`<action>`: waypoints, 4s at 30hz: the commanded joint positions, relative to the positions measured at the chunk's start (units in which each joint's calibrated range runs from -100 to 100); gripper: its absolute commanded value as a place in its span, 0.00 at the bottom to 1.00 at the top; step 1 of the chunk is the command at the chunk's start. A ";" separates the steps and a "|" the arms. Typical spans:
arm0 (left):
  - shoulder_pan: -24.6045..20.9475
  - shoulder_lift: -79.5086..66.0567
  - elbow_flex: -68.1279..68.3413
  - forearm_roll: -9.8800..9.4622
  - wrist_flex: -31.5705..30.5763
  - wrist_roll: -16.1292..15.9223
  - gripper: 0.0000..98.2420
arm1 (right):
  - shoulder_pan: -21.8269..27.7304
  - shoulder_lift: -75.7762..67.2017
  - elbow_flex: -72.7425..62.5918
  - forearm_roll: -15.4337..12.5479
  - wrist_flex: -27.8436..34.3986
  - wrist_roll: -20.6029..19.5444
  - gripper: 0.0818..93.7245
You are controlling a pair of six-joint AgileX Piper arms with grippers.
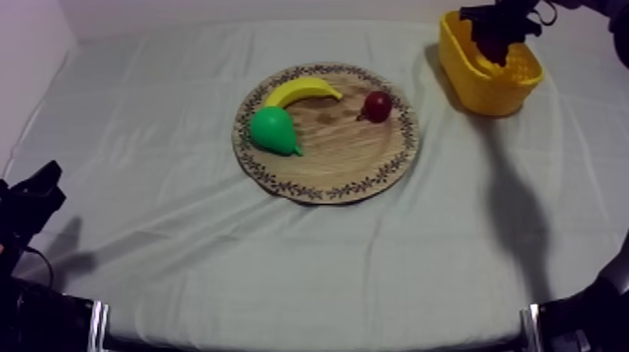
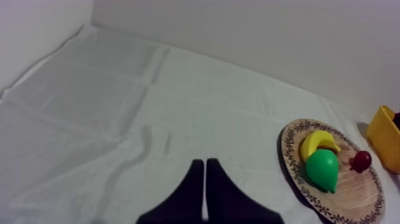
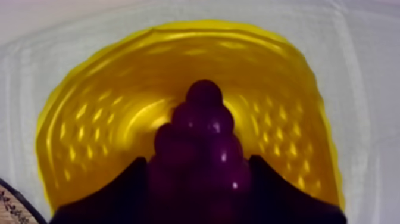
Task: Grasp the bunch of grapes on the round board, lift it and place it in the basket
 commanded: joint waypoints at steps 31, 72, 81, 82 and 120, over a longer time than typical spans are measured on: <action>-0.02 0.00 0.00 0.02 0.02 0.00 0.00 | -0.60 -0.42 7.19 2.92 -8.03 -3.57 0.74; -0.02 0.00 0.00 0.02 0.02 0.00 0.00 | -0.03 -72.97 79.01 1.59 -10.06 1.26 0.16; -0.02 0.00 0.00 0.02 0.02 0.00 0.00 | -1.57 -93.15 95.00 3.25 -6.26 1.76 0.05; -0.02 0.00 0.00 0.02 0.02 0.00 0.00 | -2.03 -96.30 96.54 3.78 -5.95 1.62 0.04; -0.02 0.00 0.00 0.02 0.02 0.01 0.00 | 0.82 -134.79 113.22 -3.42 -8.19 9.39 0.01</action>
